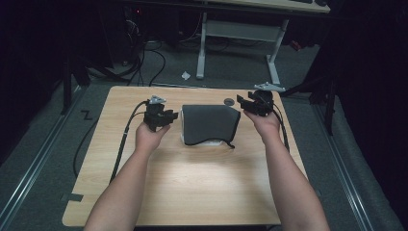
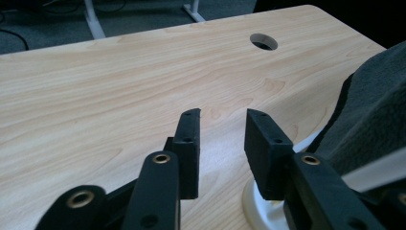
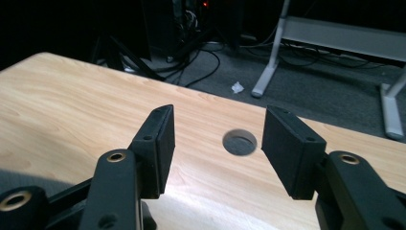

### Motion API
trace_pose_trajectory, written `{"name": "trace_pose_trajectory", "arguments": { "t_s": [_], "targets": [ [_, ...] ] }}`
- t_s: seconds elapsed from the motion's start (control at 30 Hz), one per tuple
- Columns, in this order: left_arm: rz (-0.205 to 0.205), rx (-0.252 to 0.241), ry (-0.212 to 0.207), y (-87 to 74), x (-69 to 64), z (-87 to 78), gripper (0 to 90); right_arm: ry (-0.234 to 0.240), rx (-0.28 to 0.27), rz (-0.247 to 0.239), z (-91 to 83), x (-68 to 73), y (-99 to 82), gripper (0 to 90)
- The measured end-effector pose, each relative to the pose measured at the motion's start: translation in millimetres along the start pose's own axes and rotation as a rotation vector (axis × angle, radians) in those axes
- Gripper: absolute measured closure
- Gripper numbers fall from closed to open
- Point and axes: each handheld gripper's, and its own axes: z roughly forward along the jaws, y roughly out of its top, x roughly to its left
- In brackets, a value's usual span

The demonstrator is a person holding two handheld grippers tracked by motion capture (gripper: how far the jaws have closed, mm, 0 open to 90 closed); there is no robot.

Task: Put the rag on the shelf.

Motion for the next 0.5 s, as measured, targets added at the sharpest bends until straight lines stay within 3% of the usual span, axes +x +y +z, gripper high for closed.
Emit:
{"name": "trace_pose_trajectory", "arguments": {
  "t_s": [0.27, 0.5],
  "targets": [
    [-0.03, -0.062, 0.002, -35.5, 12.1, -30.8, 60.4, -0.013, 0.003, -0.025, -18.6, 4.0, -28.7, 47.9],
    [-0.029, -0.085, -0.011, -79.4, 3.5, -62.3, 55.7, -0.034, -0.017, -0.065, -46.5, 15.3, -59.3, 48.5]
  ]
}}
